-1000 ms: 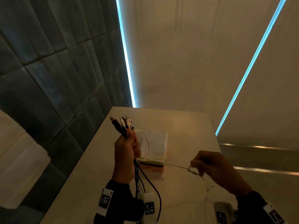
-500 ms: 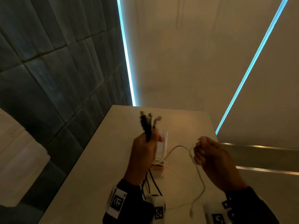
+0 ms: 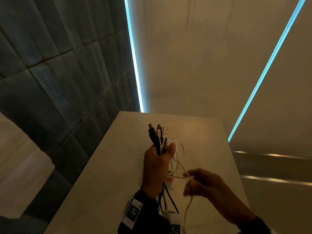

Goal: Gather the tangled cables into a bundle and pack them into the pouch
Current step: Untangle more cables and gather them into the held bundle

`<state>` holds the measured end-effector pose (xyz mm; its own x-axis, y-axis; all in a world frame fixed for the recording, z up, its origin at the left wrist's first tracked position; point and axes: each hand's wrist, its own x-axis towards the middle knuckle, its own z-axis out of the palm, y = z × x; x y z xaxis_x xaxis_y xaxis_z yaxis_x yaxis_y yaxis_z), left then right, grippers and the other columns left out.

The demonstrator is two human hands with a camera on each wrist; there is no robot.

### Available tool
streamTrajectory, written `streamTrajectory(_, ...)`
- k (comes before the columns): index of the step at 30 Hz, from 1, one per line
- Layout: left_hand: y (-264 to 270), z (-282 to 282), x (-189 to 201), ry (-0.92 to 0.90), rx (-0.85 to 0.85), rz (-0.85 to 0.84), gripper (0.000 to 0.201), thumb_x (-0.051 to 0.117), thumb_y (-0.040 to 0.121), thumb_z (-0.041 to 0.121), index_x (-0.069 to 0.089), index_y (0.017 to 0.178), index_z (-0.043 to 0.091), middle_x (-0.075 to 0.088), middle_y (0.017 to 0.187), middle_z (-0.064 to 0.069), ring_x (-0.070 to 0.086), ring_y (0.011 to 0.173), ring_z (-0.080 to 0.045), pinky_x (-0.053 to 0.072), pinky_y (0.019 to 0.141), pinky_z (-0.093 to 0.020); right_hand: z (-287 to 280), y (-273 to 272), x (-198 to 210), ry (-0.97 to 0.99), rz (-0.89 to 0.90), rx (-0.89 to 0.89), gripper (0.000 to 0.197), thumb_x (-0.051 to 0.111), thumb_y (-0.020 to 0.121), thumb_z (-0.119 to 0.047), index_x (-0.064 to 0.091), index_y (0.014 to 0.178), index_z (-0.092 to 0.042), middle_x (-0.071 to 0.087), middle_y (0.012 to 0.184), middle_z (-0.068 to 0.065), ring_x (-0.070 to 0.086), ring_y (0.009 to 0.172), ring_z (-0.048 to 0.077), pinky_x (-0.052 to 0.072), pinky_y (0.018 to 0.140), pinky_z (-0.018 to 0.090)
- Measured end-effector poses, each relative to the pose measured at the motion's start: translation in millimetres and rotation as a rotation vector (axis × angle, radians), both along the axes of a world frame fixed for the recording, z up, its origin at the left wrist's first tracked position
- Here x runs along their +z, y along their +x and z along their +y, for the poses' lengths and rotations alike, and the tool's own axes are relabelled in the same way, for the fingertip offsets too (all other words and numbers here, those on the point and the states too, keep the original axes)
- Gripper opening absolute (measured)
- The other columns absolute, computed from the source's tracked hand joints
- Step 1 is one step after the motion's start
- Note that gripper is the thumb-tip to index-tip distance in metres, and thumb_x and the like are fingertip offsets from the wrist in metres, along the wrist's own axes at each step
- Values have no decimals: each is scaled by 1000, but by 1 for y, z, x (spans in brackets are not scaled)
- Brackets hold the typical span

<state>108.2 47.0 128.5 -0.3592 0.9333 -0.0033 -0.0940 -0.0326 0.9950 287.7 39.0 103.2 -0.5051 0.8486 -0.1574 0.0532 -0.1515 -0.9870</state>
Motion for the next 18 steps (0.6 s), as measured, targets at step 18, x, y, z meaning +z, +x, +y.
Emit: streamTrajectory(18, 1, -1, -9, 8, -589, -6, 16, 66, 75, 34, 62, 61, 26, 38, 57, -15, 27, 48, -20, 23, 50, -36, 29, -13, 7, -179, 95, -141, 27, 52, 93, -27, 53, 110, -5, 55, 53, 15, 52, 37, 26, 49, 46, 35)
